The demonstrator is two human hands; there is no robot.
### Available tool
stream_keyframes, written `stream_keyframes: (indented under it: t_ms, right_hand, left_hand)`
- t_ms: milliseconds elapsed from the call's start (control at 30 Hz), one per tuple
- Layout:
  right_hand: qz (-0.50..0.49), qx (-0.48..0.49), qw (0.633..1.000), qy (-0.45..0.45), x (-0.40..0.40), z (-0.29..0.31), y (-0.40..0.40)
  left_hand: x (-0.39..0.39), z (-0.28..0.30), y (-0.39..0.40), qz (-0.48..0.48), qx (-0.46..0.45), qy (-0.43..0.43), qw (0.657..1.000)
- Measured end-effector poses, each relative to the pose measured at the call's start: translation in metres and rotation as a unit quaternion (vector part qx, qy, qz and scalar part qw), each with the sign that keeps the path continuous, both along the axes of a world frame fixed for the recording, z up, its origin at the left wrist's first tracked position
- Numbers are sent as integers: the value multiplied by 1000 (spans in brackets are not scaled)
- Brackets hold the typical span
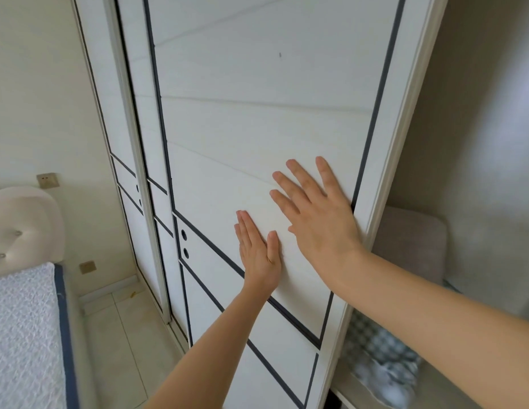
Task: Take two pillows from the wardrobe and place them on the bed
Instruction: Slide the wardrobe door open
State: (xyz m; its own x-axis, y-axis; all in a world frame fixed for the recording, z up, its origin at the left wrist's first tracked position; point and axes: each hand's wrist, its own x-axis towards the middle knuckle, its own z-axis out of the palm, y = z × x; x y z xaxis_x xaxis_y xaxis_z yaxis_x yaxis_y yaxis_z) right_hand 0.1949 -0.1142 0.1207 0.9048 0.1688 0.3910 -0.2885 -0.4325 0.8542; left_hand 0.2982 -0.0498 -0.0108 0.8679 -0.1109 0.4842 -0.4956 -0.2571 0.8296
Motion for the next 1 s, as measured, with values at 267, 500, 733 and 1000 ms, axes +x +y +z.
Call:
stream_keyframes:
  t_ms: [267,500,733,1000]
  right_hand:
    - [-3,-41,999,-10,76,-4,23]
    - [6,-38,999,-18,132,-8,43]
    - [16,-41,999,-12,193,-8,67]
    - [18,-55,998,-5,256,-10,96]
  left_hand:
    - [67,6,26,-12,-43,34,998]
    - [125,1,46,-7,-43,34,998]
    - [182,0,68,5,-51,45,998]
    - [248,-6,89,28,-50,8,998]
